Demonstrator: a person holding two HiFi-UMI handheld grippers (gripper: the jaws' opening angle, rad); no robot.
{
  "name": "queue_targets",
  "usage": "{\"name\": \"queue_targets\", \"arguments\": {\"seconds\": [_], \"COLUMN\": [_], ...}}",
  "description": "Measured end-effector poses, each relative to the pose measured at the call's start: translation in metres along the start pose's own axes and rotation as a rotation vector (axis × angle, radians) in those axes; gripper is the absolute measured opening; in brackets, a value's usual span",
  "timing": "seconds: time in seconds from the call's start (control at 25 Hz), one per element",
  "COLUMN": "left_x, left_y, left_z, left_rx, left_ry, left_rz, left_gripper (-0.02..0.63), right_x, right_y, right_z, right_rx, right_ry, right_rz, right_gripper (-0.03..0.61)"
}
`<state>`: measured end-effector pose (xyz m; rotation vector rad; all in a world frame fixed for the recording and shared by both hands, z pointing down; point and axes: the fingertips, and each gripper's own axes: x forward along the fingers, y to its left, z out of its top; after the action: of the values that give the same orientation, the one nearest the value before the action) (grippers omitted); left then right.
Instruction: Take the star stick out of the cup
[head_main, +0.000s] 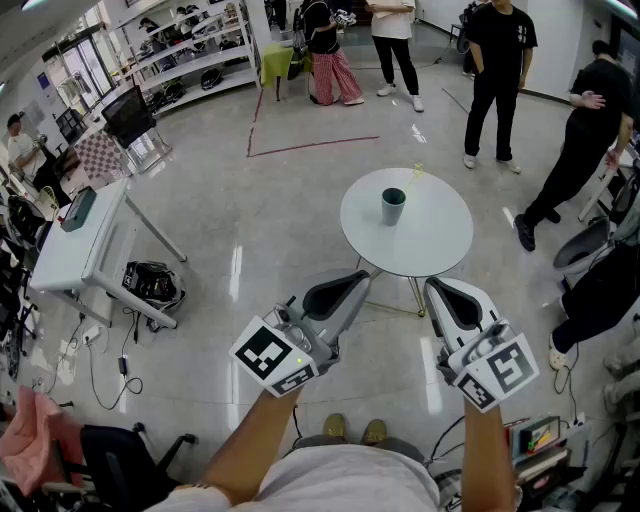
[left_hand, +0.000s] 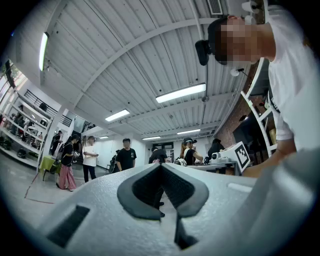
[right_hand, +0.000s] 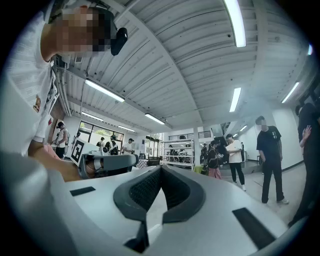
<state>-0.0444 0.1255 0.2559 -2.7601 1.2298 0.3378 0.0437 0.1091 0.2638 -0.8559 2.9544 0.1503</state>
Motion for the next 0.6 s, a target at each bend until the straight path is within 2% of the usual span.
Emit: {"name": "queue_targets", "arguments": {"seconds": [0.6], "left_x": [-0.014], "left_y": [0.021], "left_z": [0.004], "left_rx": [-0.004], "left_ry": [-0.013], "left_rz": [-0.016], "left_gripper": [0.014], "right_x": [0.020], "right_y": [0.009], "right_z": [0.003], "right_rx": [0.022], "right_ry": [-0.020], "right_rz": [-0.020], "right_gripper": [0.011]}}
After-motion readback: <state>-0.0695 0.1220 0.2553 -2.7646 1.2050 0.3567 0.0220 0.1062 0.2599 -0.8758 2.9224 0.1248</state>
